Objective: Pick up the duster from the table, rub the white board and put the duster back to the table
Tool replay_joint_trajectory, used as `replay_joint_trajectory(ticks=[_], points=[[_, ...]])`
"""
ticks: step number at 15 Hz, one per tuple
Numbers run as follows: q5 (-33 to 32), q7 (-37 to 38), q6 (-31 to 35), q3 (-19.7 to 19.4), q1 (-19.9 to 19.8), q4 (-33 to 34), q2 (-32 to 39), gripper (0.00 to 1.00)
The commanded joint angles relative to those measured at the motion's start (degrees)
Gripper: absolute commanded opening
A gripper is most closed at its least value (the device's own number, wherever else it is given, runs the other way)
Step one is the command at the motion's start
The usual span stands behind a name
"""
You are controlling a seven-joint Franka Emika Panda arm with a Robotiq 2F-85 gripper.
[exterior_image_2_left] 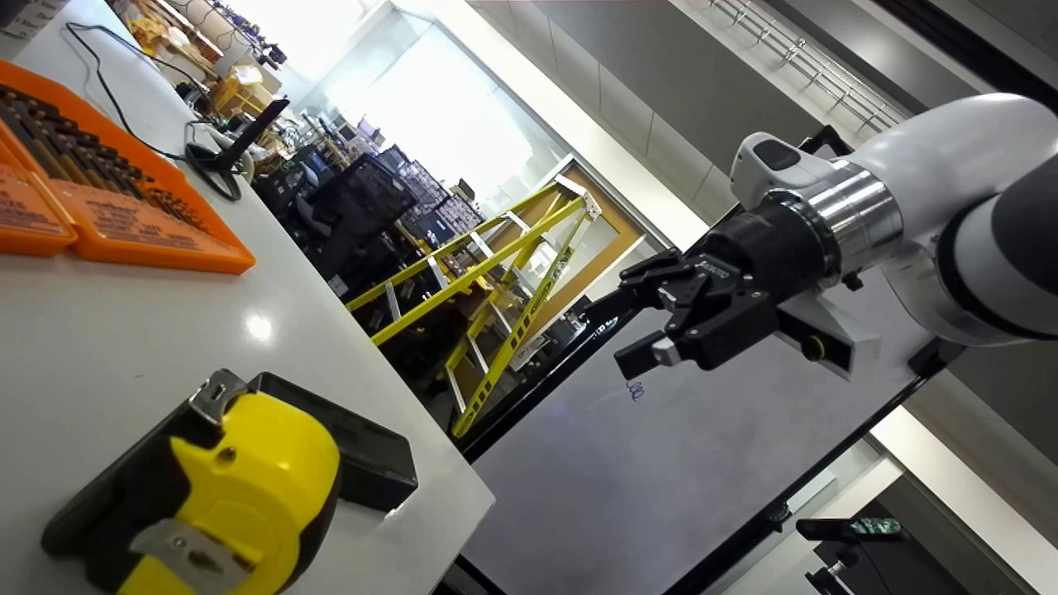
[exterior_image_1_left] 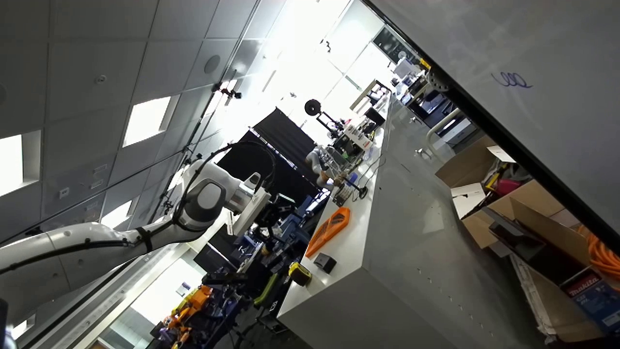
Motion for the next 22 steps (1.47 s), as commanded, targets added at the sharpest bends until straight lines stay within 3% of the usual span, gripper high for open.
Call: replay_joint_trajectory(ticks=[1, 3, 9, 22], points=[[4.0, -5.8, -0.3, 1.0, 1.0, 2.4, 4.0, 1.00], [1.0, -2.7, -2.0, 2.5, 0.2, 2.8, 5.2, 1.00], [2.1, -3.7, -0.3, 2.8, -0.1, 1.3, 4.9, 1.00], [-5.0, -4.7, 8.8, 7.5, -0.1, 6.5, 17.5, 1.00]])
